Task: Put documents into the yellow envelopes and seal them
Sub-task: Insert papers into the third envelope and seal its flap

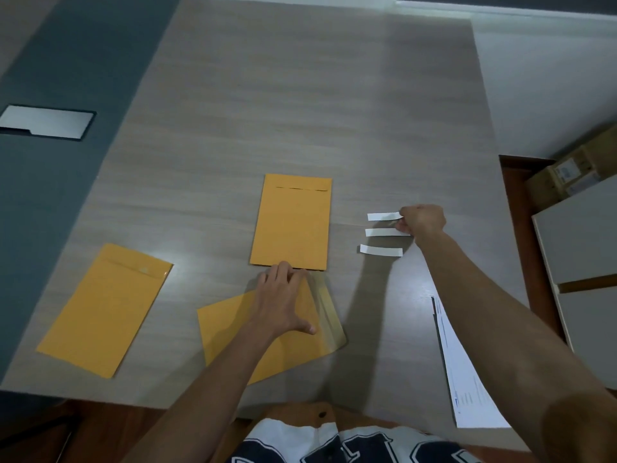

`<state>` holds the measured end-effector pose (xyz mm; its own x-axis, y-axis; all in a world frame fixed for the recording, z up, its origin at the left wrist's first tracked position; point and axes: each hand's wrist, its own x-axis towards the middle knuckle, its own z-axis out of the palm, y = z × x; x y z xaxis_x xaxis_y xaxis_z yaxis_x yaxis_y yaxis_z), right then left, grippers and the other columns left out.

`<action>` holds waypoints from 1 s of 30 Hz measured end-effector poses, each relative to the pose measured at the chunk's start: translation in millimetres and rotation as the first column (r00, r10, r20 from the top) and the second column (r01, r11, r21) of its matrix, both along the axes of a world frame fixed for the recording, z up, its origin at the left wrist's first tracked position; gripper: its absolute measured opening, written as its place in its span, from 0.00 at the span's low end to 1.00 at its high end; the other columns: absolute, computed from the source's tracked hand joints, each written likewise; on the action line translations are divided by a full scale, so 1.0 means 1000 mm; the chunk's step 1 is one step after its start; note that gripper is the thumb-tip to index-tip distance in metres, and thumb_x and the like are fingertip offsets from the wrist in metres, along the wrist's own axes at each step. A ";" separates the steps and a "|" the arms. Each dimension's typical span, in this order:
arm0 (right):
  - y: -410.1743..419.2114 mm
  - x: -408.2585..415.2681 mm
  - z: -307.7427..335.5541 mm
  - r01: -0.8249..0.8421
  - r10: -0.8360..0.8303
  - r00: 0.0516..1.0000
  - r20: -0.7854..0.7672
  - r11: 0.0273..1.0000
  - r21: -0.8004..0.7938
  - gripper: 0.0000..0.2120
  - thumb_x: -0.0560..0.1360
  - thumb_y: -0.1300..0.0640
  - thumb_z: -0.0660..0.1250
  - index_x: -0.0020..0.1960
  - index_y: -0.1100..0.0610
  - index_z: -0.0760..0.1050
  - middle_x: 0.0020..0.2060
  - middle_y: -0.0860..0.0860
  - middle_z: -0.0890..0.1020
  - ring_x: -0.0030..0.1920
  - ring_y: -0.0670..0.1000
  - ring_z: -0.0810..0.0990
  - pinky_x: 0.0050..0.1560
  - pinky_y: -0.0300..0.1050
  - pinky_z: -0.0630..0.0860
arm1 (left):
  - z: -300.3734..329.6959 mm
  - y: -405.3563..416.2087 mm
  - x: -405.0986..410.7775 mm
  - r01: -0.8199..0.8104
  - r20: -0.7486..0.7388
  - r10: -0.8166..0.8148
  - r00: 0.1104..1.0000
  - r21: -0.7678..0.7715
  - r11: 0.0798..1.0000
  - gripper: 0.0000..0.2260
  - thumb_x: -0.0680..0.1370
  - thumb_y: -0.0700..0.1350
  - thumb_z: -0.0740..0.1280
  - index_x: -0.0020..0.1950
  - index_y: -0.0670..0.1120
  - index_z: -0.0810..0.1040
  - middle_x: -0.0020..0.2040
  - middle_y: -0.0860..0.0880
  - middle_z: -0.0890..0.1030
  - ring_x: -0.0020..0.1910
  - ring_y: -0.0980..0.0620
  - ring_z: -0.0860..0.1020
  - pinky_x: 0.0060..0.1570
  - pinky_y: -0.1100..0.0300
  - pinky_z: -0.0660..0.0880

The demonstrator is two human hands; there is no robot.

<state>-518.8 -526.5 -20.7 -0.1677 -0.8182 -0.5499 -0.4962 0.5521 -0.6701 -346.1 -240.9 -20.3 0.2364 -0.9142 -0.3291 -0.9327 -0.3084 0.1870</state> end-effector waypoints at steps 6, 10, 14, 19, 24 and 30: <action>0.022 -0.008 0.015 -0.021 0.013 0.996 -0.087 0.996 -0.082 0.11 0.71 0.59 0.68 0.54 0.55 0.80 0.49 0.51 0.82 0.35 0.49 0.85 0.38 0.35 0.81 | 0.001 0.002 0.001 0.018 0.004 -0.018 1.000 -0.007 1.000 0.51 0.52 0.74 0.73 0.69 0.52 0.66 0.56 0.51 0.66 0.57 0.50 0.66 0.57 0.56 0.66; 0.037 -0.019 0.023 -0.091 0.058 0.979 -0.198 0.982 -0.166 0.21 0.73 0.58 0.68 0.65 0.60 0.77 0.61 0.55 0.81 0.61 0.55 0.79 0.65 0.42 0.72 | 0.001 0.001 0.000 0.018 0.006 -0.018 1.000 -0.003 1.000 0.51 0.52 0.75 0.72 0.69 0.52 0.66 0.57 0.51 0.66 0.57 0.50 0.66 0.57 0.55 0.66; 0.077 -0.021 0.035 -0.112 0.081 0.986 -0.144 0.969 -0.222 0.10 0.72 0.56 0.68 0.53 0.57 0.80 0.43 0.51 0.83 0.39 0.54 0.82 0.39 0.31 0.76 | 0.001 0.002 -0.002 0.001 0.012 -0.001 1.000 0.000 1.000 0.52 0.52 0.75 0.72 0.70 0.52 0.66 0.57 0.50 0.66 0.57 0.50 0.66 0.57 0.55 0.67; 0.150 -0.018 0.024 -0.359 0.311 0.928 -0.206 0.896 -0.263 0.06 0.72 0.53 0.69 0.39 0.55 0.81 0.32 0.48 0.81 0.39 0.50 0.81 0.43 0.38 0.71 | -0.002 0.004 -0.004 -0.037 0.016 0.037 0.999 -0.012 0.999 0.51 0.52 0.76 0.71 0.69 0.53 0.65 0.57 0.50 0.66 0.58 0.49 0.66 0.58 0.54 0.67; 0.216 -0.023 0.006 -0.592 0.544 0.792 -0.277 0.796 -0.128 0.15 0.68 0.45 0.74 0.48 0.54 0.81 0.40 0.49 0.83 0.42 0.48 0.80 0.46 0.41 0.76 | -0.004 0.009 -0.007 -0.143 -0.003 0.143 0.990 -0.009 0.990 0.52 0.54 0.77 0.69 0.73 0.55 0.61 0.59 0.48 0.66 0.59 0.46 0.67 0.60 0.51 0.68; 0.251 -0.021 -0.010 -0.662 0.603 0.729 -0.324 0.741 -0.111 0.24 0.64 0.52 0.77 0.59 0.53 0.77 0.50 0.53 0.75 0.51 0.50 0.75 0.47 0.43 0.75 | -0.012 0.022 -0.009 -0.186 0.014 0.187 0.982 -0.047 0.981 0.54 0.55 0.79 0.65 0.76 0.56 0.55 0.60 0.44 0.67 0.56 0.43 0.69 0.53 0.52 0.71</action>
<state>-540.1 -275.8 -30.2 0.3237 -0.8701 -0.3716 -0.8437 -0.0877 -0.5296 -355.4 -219.3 -32.6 0.4101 -0.8671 -0.2828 -0.8629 -0.4693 0.1876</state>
